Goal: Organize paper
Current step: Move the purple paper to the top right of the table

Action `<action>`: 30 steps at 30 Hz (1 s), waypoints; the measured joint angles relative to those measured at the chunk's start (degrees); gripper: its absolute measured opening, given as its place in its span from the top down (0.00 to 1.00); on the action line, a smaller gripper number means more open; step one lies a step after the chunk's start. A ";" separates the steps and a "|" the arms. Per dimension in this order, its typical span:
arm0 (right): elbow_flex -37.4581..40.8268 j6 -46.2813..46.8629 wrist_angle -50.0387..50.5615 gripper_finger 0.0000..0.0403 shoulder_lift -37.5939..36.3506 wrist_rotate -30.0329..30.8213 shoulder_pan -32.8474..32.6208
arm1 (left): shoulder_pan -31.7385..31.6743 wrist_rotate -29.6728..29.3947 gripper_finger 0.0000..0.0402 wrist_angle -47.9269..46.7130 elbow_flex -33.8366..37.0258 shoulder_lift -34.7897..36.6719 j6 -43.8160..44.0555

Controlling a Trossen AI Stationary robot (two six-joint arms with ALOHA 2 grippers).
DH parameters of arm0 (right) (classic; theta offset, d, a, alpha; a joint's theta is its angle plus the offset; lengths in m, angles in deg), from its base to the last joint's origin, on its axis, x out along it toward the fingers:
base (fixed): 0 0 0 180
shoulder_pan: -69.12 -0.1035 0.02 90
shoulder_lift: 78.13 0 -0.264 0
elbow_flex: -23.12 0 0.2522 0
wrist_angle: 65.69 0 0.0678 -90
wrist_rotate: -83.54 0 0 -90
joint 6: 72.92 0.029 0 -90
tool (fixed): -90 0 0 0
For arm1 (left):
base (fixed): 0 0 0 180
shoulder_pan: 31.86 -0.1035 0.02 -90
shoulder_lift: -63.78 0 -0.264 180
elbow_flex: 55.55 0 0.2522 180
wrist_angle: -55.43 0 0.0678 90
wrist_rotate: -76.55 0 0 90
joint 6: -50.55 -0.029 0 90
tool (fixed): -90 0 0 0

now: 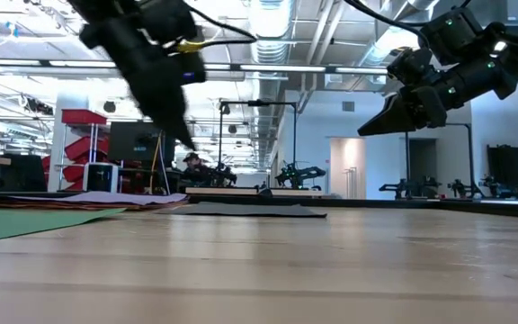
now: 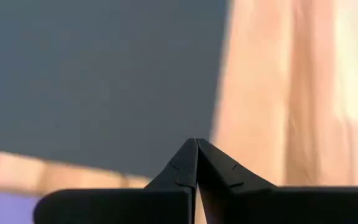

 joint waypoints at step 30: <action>0.00 0.17 0.00 0.85 0.00 0.04 0.04 | 8.61 -17.79 0.80 -11.23 2.39 -8.55 -0.38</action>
